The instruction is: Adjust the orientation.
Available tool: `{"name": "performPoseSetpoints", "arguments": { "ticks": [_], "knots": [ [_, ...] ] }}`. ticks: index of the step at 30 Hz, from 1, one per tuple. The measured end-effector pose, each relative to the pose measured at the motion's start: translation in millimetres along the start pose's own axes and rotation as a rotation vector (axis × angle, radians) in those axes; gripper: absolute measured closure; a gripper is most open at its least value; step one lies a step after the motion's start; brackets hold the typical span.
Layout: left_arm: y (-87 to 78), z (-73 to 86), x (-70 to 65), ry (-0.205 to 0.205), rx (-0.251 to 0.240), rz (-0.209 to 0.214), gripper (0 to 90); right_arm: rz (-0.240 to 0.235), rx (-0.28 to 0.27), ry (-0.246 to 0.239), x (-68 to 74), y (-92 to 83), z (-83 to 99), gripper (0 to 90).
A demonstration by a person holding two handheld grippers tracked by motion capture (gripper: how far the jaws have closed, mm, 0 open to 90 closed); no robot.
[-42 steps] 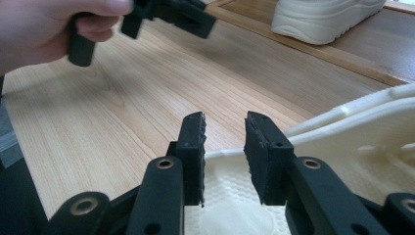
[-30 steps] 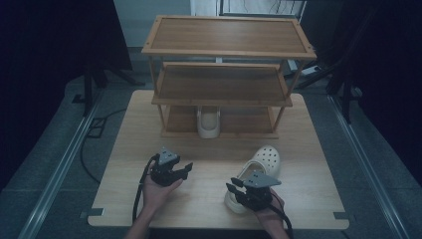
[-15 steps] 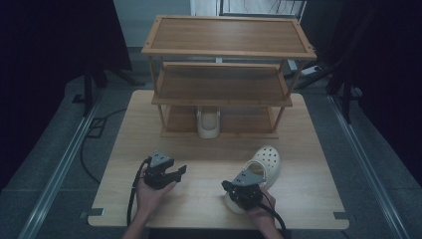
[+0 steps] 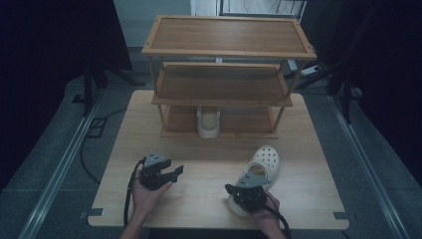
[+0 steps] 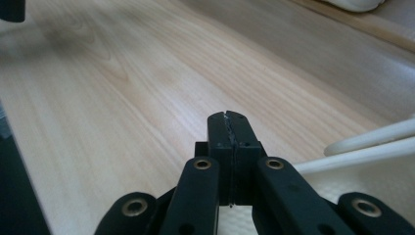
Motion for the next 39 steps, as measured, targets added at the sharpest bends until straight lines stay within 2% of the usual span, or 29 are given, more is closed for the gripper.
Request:
{"name": "performPoseSetpoints", "arguments": {
  "ticks": [12, 19, 24, 26, 28, 30, 32, 36, 39],
  "knots": [
    [-7.1, -2.6, 4.8, -0.011, -0.016, -0.009, 42.5, -0.037, 0.010, 0.059, -3.4, -36.5, 20.3, 90.0],
    [-7.2, -2.5, 4.2, -0.014, -0.017, -0.004, 42.5, 0.022, 0.004, 0.084, -15.9, -67.1, 38.3, 90.0],
    [-7.5, -3.4, 2.3, -0.013, -0.020, 0.000, 42.5, 0.100, 0.014, 0.101, -35.5, -82.4, 48.4, 90.0],
    [-8.2, -4.3, 2.3, -0.012, -0.022, -0.001, 42.5, 0.109, 0.014, 0.121, -42.3, -84.1, 52.8, 90.0],
    [-8.7, -4.7, 2.4, -0.012, -0.023, 0.000, 42.5, 0.091, 0.007, 0.133, -42.9, -83.5, 52.9, 90.0],
    [-8.6, -4.4, 3.1, -0.013, -0.022, -0.002, 42.5, 0.101, 0.010, 0.109, -42.0, -82.5, 52.0, 89.6],
    [-8.5, -3.9, 3.7, -0.014, -0.021, -0.003, 42.5, 0.086, -0.007, 0.102, -40.4, -83.3, 49.5, 84.9],
    [-10.7, -5.6, 4.3, -0.015, -0.026, -0.003, 42.7, 0.110, -0.054, 0.093, -43.5, -92.3, 40.3, 84.5],
    [-15.5, -9.5, 5.8, -0.019, -0.044, -0.007, 42.7, 0.145, -0.086, 0.092, -50.8, -103.3, 33.3, 83.6]
  ]
}}
Point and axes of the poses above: each handheld gripper's, and its own axes: y roughly forward along the jaws, z roughly out of its underside, x roughly to its left, the point moved 8 cm from there along y, roughly forward along the jaws, and after that the axes turned 6 degrees about -x, right-handed, at the moved point
